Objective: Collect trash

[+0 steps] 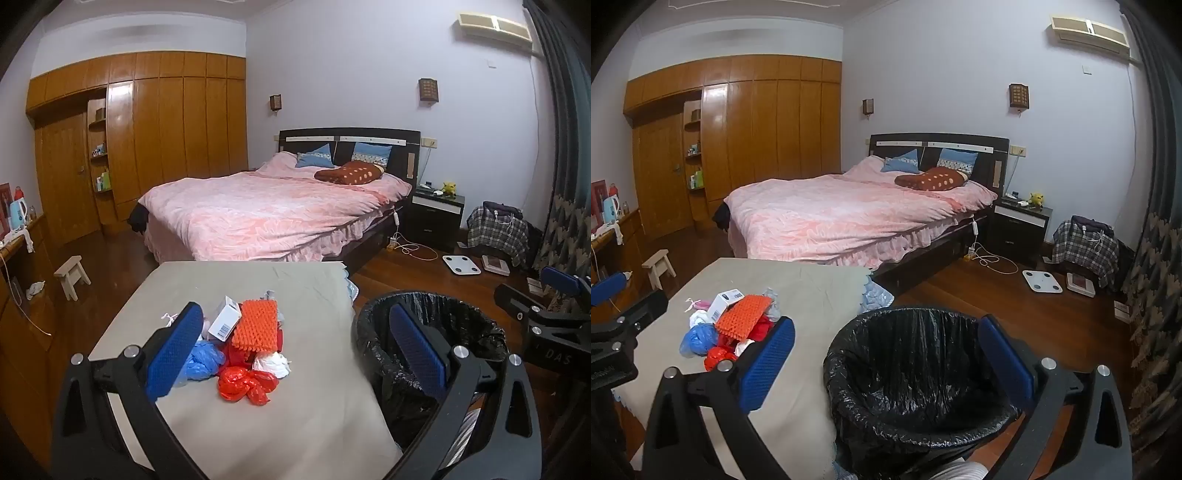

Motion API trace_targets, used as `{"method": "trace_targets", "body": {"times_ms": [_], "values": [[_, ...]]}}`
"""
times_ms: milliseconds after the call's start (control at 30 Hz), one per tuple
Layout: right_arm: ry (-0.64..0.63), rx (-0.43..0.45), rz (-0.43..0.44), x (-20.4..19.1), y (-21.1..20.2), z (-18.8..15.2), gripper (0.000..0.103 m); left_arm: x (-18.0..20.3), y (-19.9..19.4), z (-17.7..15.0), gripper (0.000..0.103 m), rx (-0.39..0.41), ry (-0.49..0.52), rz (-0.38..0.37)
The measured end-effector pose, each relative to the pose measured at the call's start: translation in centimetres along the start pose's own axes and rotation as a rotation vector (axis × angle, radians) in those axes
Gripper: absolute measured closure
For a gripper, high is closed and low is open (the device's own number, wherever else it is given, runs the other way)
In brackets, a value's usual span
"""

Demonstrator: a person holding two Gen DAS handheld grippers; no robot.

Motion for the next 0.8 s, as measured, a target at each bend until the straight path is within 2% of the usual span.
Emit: {"method": "trace_targets", "body": {"times_ms": [800], "values": [[-0.002, 0.006, 0.003, 0.04, -0.07, 0.04, 0.006, 0.03, 0.06, 0.01, 0.005, -0.003, 0.003, 0.002]]}}
Point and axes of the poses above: each gripper's, at about its wrist camera, not at the fingertips, and y roughly the way its jaws point, x to its right, z to its top, the point moved 4 cm from there along y, roughly the way its jaws point, and after that the axes turned 5 degrees about -x, right-handed, at the moved point
